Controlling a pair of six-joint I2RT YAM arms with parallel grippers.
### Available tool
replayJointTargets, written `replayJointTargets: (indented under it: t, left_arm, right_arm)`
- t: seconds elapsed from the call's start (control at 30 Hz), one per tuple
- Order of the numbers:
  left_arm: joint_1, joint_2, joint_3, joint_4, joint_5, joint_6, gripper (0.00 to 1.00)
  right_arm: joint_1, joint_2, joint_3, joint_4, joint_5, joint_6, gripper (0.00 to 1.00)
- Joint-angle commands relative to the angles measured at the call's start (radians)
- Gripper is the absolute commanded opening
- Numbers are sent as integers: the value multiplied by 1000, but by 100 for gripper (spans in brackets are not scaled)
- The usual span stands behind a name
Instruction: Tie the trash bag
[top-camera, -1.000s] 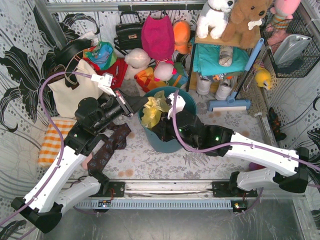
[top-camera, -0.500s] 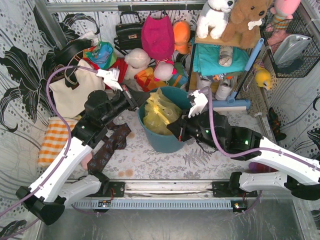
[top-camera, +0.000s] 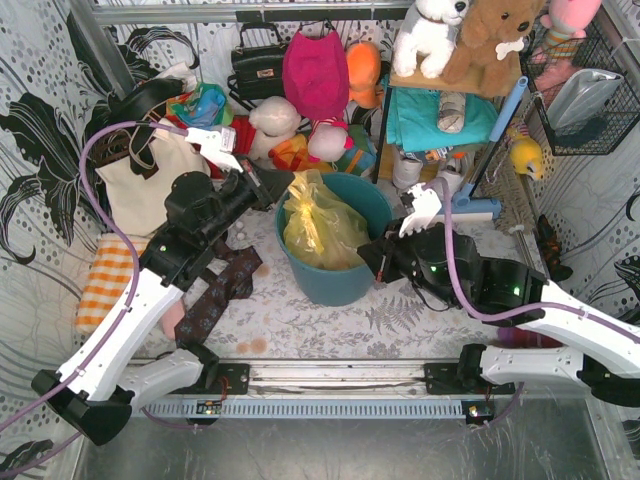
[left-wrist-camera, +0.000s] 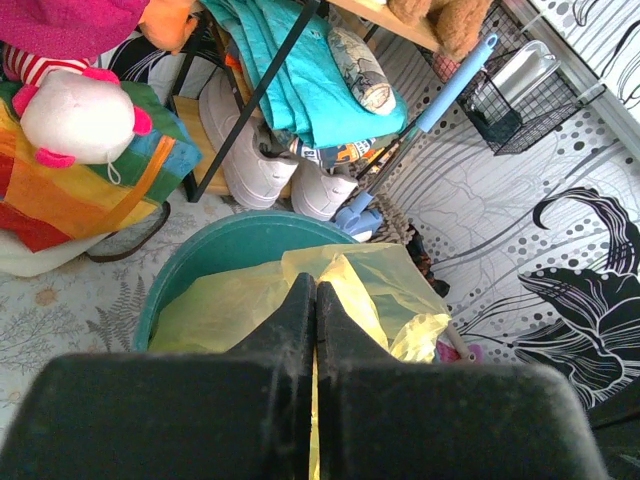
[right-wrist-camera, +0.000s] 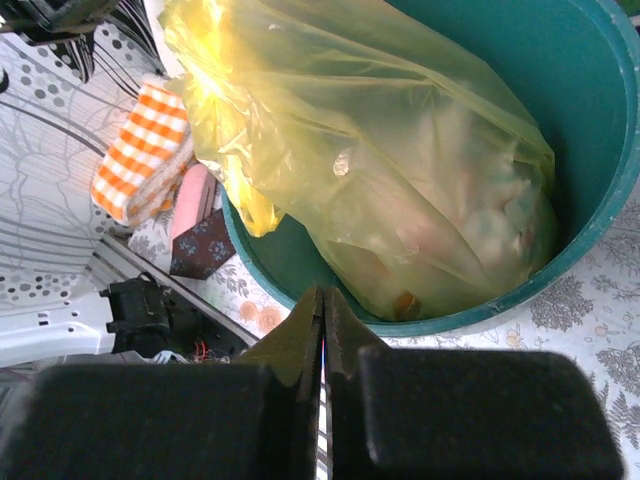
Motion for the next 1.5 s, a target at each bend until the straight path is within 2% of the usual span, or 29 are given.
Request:
replayJointTargets:
  t: [0.0, 0.1, 0.23, 0.33, 0.4, 0.93, 1.07, 1.27, 1.33, 1.47]
  left_arm:
    - [4, -7, 19, 10, -35, 34, 0]
    - [3, -9, 16, 12, -15, 26, 0]
    - [3, -15, 5, 12, -11, 11, 0]
    - [4, -20, -2, 19, -7, 1, 0]
    - [3, -22, -6, 22, -2, -3, 0]
    - [3, -39, -28, 38, 15, -20, 0]
    - [3, -41, -33, 38, 18, -22, 0]
    - [4, -52, -45, 42, 18, -29, 0]
    - [3, -57, -46, 41, 18, -30, 0]
    - [4, -62, -48, 38, 20, -32, 0]
  right_arm:
    - [-4, -4, -22, 22, -20, -5, 0]
    - [-4, 11, -47, 148, -127, -39, 0]
    - [-4, 96, -36, 235, -205, -41, 28]
    - [-25, 125, -52, 298, -224, -21, 39]
    - [-49, 132, -62, 328, -241, -15, 42]
    - [-129, 234, -14, 428, -414, -43, 37]
    - [-135, 244, -10, 454, -431, -50, 39]
    - [-148, 238, -51, 537, -449, -34, 31]
    - [-160, 235, -70, 570, -481, -14, 23]
    - [-172, 263, -64, 564, -529, 12, 24]
